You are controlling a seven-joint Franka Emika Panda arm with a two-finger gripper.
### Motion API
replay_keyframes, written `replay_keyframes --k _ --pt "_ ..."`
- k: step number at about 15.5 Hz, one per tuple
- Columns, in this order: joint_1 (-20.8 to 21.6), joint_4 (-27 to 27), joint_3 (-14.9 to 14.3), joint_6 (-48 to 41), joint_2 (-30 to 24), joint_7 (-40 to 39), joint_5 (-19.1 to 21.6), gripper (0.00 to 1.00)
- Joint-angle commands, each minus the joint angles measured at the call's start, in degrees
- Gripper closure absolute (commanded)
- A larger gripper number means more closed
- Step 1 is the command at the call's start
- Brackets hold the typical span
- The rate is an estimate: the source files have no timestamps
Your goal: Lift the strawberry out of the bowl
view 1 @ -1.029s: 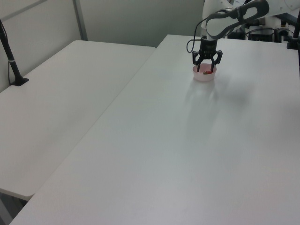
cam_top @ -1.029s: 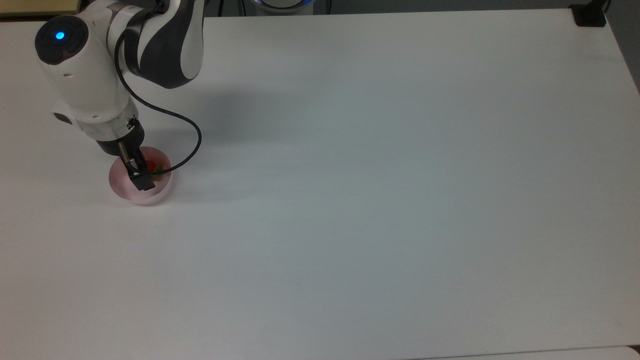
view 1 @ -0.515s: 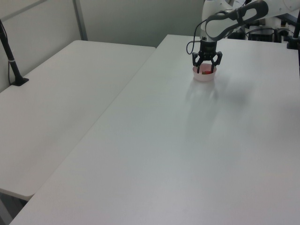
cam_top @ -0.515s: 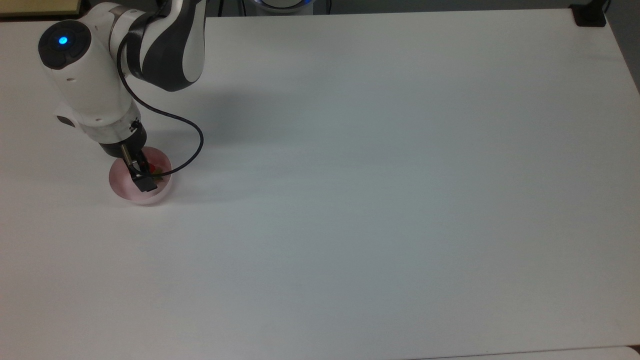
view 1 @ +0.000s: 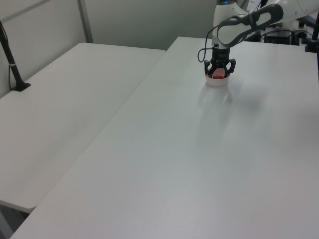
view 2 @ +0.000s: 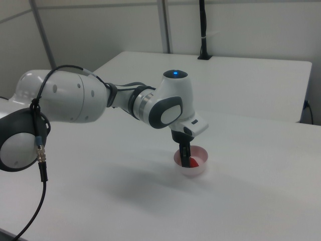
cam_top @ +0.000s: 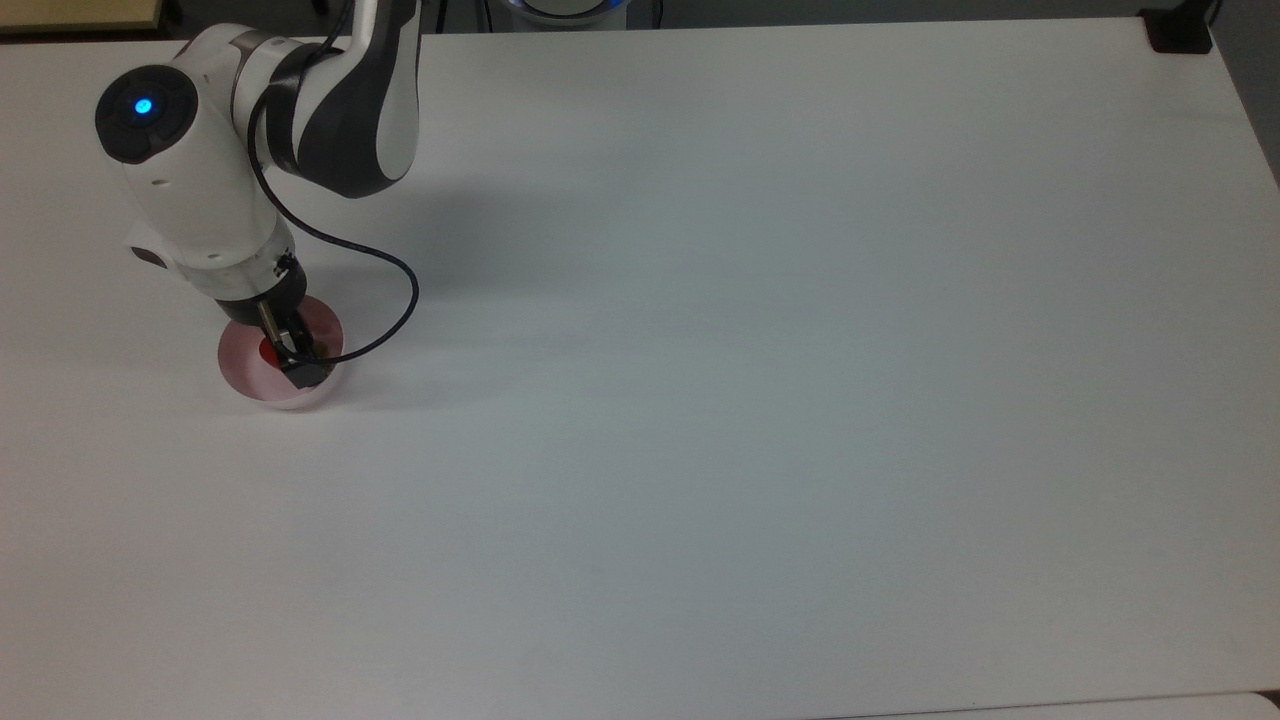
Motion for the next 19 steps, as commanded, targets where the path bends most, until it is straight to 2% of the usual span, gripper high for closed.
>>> replay_keyframes --k 1,5,9,10,12,13,15,19 --pt "0.4 0.0 0.0 1.0 -0.3 0.1 -0.3 0.50" --pt "0.3 0.2 0.0 0.5 -1.2 -1.4 -0.3 0.59" --pt "0.5 0.1 0.0 0.0 -1.7 -2.3 -0.4 0.62" --pt "0.5 0.2 0.0 -0.2 -1.7 -2.3 -0.4 0.59" --pt "0.5 0.1 0.0 -0.3 -1.7 -2.2 -0.6 0.30" --pt "0.4 0.1 0.0 -0.4 -1.7 -1.9 -0.6 0.20" --pt "0.1 0.0 0.0 -1.2 -2.1 -1.0 -0.3 0.19" --pt "-0.4 -0.5 -0.1 -0.9 -2.3 6.4 -0.2 0.21"
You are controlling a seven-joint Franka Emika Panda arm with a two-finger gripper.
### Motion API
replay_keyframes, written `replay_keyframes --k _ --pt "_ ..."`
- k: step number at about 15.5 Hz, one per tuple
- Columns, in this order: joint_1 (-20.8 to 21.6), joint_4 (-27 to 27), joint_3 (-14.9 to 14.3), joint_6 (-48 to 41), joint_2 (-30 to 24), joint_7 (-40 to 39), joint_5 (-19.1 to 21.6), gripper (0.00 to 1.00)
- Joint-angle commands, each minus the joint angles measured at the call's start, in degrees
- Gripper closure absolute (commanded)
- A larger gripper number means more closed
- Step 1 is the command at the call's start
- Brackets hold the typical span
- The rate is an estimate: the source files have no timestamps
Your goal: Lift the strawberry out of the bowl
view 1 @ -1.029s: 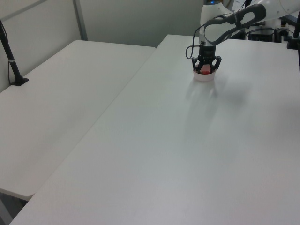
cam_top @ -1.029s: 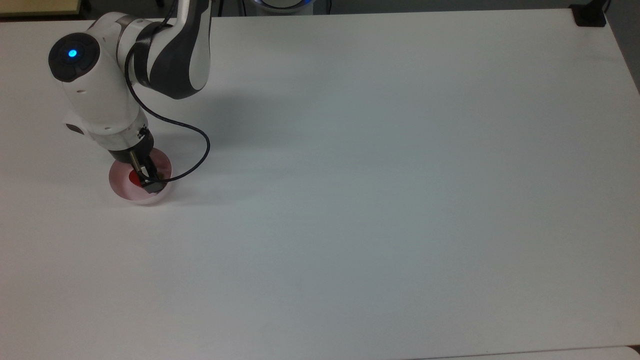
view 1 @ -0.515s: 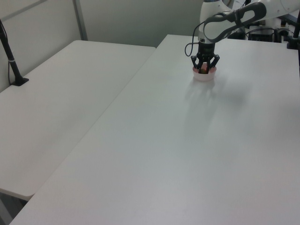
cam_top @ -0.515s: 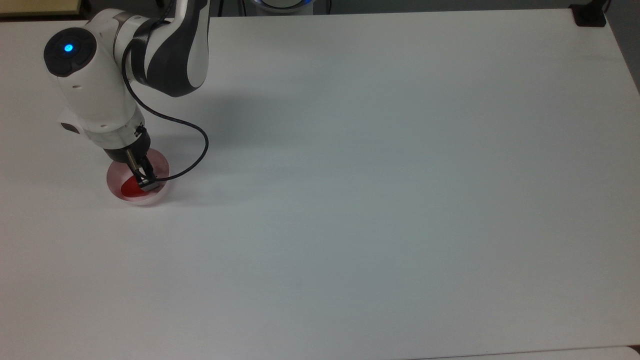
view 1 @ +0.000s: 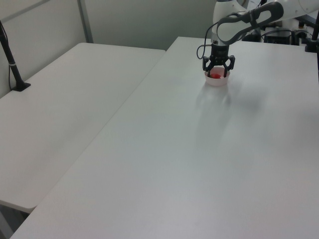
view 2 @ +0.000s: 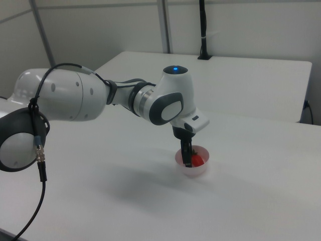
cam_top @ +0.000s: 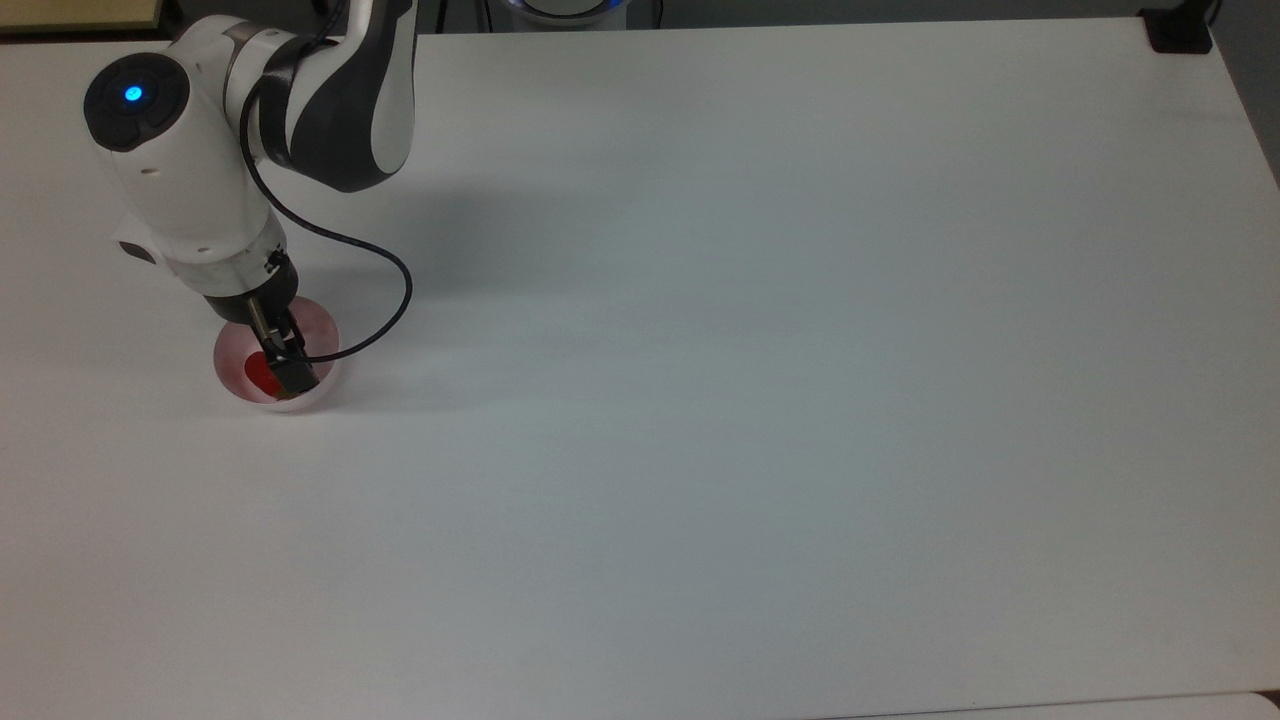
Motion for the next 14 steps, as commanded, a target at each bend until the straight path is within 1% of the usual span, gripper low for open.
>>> replay_keyframes --k 1,5,11,13,14 --pt "-0.4 -1.8 -0.3 -0.7 -2.0 6.1 -0.1 0.21" --pt "-1.4 -2.5 -0.4 -0.4 -1.9 9.5 0.1 0.23" --pt "-2.2 -2.4 -0.1 -1.2 -2.1 9.5 0.1 0.22" --pt "-1.8 -2.2 0.1 -1.5 -2.3 8.9 -0.6 0.19" --pt "-1.7 -1.8 0.2 -3.8 -2.5 6.7 -1.4 0.12"
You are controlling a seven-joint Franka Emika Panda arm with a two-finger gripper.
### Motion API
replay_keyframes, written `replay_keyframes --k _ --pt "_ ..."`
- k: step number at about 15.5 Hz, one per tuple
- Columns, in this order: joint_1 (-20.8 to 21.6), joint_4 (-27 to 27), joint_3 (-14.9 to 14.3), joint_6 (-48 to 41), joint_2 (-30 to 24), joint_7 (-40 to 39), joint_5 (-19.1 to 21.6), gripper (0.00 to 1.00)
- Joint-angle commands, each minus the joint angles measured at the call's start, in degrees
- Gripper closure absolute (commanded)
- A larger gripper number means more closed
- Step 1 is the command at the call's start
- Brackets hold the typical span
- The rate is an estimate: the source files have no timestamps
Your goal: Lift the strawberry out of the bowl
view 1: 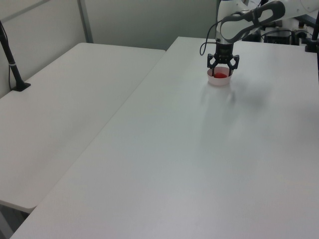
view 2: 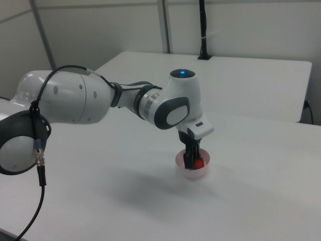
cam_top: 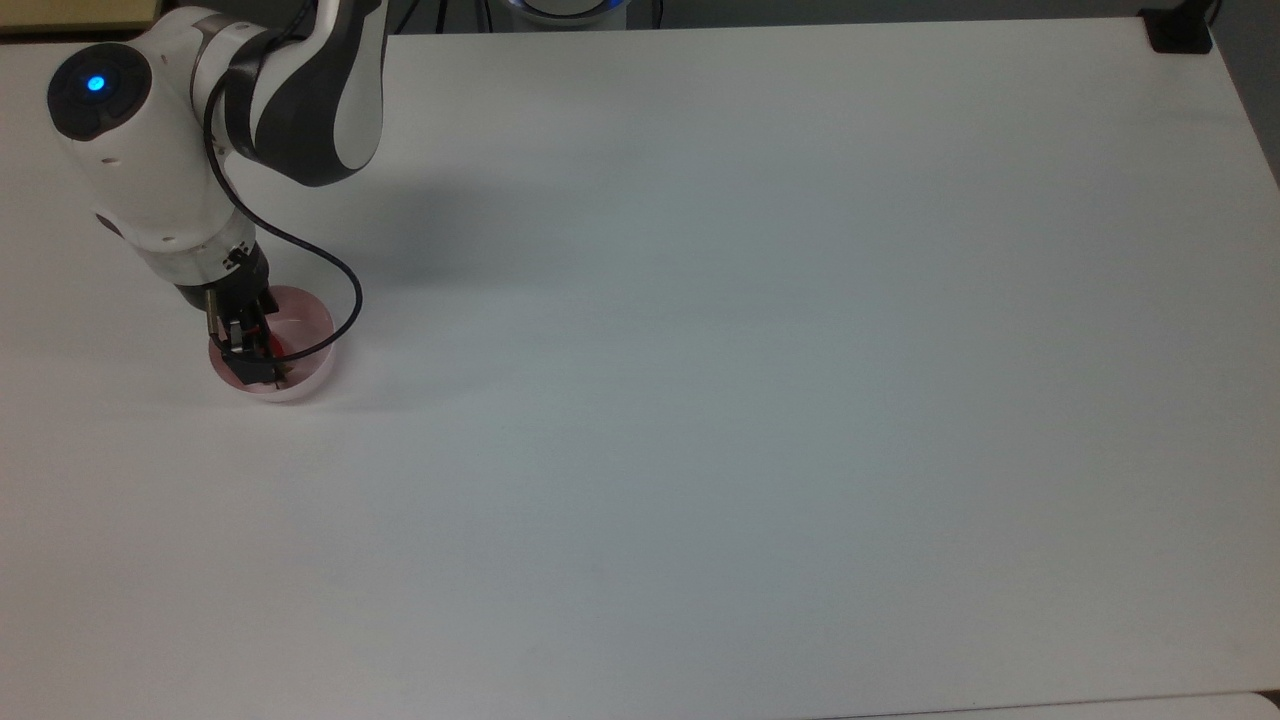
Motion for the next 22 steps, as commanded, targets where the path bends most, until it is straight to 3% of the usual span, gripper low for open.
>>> replay_keyframes --k 1,3,7,11,17,22 --pt "0.5 -0.7 0.9 -5.4 -3.0 -4.5 -2.0 0.12" --pt "0.5 -0.2 2.5 -8.0 -3.7 -10.4 -2.8 0.12" --pt "0.4 0.7 2.6 -8.2 -3.5 -23.9 -5.2 0.12" --pt "-0.1 2.7 2.6 -8.2 -2.9 -45.0 -4.9 0.15" --pt "0.1 3.5 2.5 -8.4 -2.3 -67.9 -5.6 0.17" --pt "0.5 3.5 2.6 -8.3 -1.0 -78.0 -10.4 0.21"
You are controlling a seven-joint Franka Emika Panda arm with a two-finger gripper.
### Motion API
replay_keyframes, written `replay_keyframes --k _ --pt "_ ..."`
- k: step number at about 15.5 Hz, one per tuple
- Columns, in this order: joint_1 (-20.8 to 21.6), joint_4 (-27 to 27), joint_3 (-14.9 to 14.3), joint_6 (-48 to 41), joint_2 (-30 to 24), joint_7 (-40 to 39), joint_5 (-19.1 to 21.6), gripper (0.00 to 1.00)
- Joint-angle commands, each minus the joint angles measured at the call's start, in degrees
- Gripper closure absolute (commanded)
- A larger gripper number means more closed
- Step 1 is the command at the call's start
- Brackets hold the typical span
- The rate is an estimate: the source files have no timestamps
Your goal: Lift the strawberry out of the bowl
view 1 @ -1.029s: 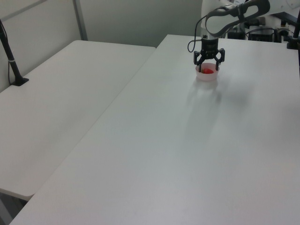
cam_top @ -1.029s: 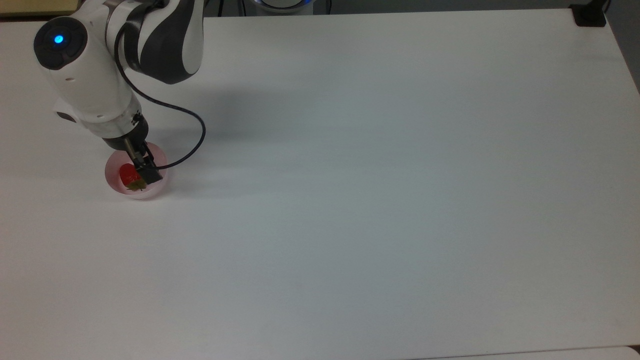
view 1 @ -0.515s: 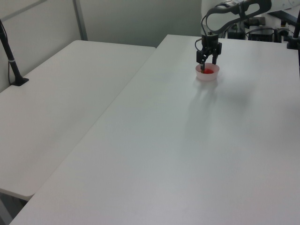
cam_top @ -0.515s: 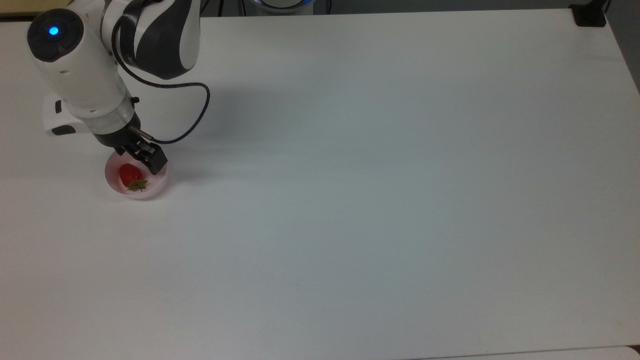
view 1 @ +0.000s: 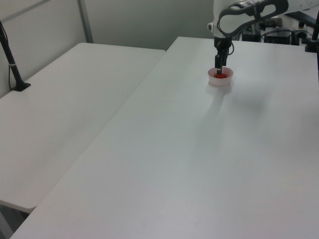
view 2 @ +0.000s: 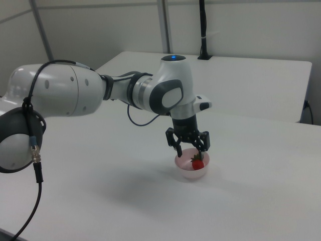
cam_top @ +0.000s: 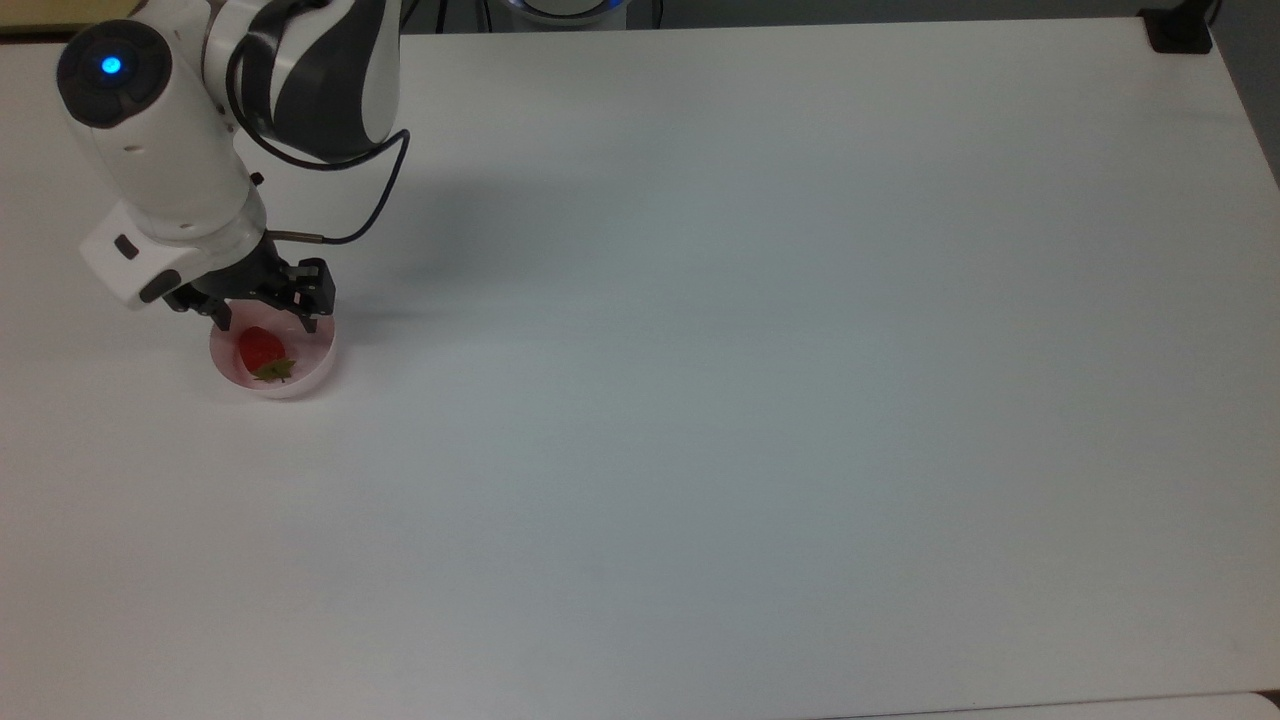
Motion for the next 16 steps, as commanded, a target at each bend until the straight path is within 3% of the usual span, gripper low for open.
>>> replay_keyframes --k 1,9,16 --pt "0.5 0.5 -0.1 -1.1 0.9 -7.1 -2.8 0.26" --pt "0.4 0.6 0.0 -0.4 2.8 -9.3 -3.1 0.27" --pt "0.3 1.5 0.0 3.0 3.5 -9.8 -3.0 0.22"
